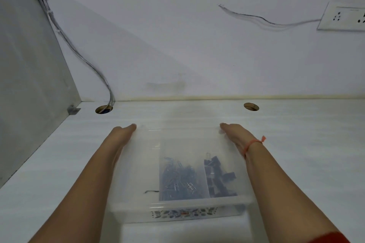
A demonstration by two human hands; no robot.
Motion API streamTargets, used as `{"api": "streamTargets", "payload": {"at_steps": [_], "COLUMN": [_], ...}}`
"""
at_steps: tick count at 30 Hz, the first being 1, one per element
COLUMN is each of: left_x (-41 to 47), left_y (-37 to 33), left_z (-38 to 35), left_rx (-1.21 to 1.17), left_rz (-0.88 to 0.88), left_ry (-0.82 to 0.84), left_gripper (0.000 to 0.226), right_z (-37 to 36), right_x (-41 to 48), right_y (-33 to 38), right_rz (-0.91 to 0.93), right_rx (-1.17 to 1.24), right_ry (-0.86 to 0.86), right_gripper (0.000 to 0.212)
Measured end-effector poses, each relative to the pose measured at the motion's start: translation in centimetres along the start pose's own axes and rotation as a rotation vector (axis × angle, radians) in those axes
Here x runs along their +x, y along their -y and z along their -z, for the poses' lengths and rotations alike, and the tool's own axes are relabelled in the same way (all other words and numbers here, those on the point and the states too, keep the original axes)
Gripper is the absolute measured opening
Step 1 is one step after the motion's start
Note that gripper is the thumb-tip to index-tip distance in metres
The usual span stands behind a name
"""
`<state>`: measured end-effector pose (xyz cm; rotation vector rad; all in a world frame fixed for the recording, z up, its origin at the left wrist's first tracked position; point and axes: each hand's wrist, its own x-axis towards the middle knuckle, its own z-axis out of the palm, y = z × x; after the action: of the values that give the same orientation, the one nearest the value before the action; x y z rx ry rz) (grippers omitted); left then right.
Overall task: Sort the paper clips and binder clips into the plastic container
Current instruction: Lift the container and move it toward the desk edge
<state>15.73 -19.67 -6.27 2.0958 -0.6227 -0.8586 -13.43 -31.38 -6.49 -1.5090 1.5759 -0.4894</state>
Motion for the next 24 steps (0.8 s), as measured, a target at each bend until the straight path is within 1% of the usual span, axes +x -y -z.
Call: {"api": "streamTargets", "payload": {"at_steps": [3, 5, 6, 8, 9, 11, 12, 13, 14, 15, 16, 17, 18, 19, 20, 21, 23, 24], "left_x": [-0.6, -1.3, -2.0, -3.9, -5.1, -8.5, -10.6, -12.8, -14.8, -16.5, -17.6, -18.4, -19.0, -19.3, -19.4, -19.4, -19.2, -19.3], "left_y": [-0.2, 0.1, 0.3, 0.9, 1.5, 3.6, 5.2, 7.0, 8.8, 10.2, 11.4, 12.4, 13.1, 13.6, 13.8, 13.8, 13.7, 13.5], "left_z": [-0.1, 0.0, 0.2, 0.8, 1.3, 2.5, 2.9, 3.0, 2.9, 2.4, 1.7, 1.0, 0.3, -0.3, -0.8, -1.1, -1.3, -1.4], "left_rx": [0.027, -0.020, -0.057, -0.142, -0.217, -0.396, -0.473, -0.521, -0.547, -0.567, -0.570, -0.550, -0.510, -0.478, -0.460, -0.450, -0.440, -0.436], "left_rz": [-0.038, -0.066, -0.075, -0.076, -0.075, -0.120, -0.180, -0.249, -0.311, -0.355, -0.379, -0.402, -0.406, -0.408, -0.405, -0.403, -0.397, -0.392], "left_ry": [-0.041, -0.062, -0.058, -0.032, 0.003, 0.083, 0.108, 0.116, 0.118, 0.124, 0.128, 0.134, 0.113, 0.070, 0.014, -0.038, -0.139, -0.178], "left_gripper": [0.064, 0.059, 0.056, 0.052, 0.052, 0.049, 0.046, 0.044, 0.047, 0.056, 0.071, 0.085, 0.095, 0.100, 0.100, 0.095, 0.079, 0.074], "right_z": [0.0, -0.1, -0.1, 0.4, 0.9, 1.9, 2.2, 2.3, 2.1, 1.6, 0.9, 0.1, -0.8, -1.7, -2.4, -2.9, -3.5, -3.7], "right_x": [-0.4, -0.9, -1.3, -2.9, -4.2, -7.2, -9.0, -10.7, -12.3, -13.9, -15.3, -16.3, -17.2, -18.0, -18.5, -18.7, -19.0, -19.2], "right_y": [0.3, 0.1, -0.2, -0.9, -1.4, -2.9, -3.9, -5.1, -6.4, -7.7, -8.7, -9.7, -10.5, -11.0, -11.1, -11.2, -10.8, -10.6], "right_rz": [0.029, 0.038, 0.045, 0.065, 0.087, 0.139, 0.178, 0.228, 0.280, 0.327, 0.345, 0.346, 0.348, 0.358, 0.368, 0.375, 0.395, 0.412], "right_rx": [0.002, 0.027, 0.055, 0.197, 0.310, 0.566, 0.655, 0.683, 0.664, 0.648, 0.635, 0.645, 0.636, 0.593, 0.520, 0.465, 0.421, 0.418], "right_ry": [-0.032, -0.063, -0.076, -0.085, -0.076, 0.006, 0.054, 0.096, 0.119, 0.136, 0.150, 0.169, 0.177, 0.151, 0.088, 0.007, -0.132, -0.157], "right_gripper": [0.042, 0.043, 0.048, 0.063, 0.062, 0.052, 0.053, 0.059, 0.067, 0.072, 0.080, 0.092, 0.105, 0.113, 0.114, 0.107, 0.083, 0.075]}}
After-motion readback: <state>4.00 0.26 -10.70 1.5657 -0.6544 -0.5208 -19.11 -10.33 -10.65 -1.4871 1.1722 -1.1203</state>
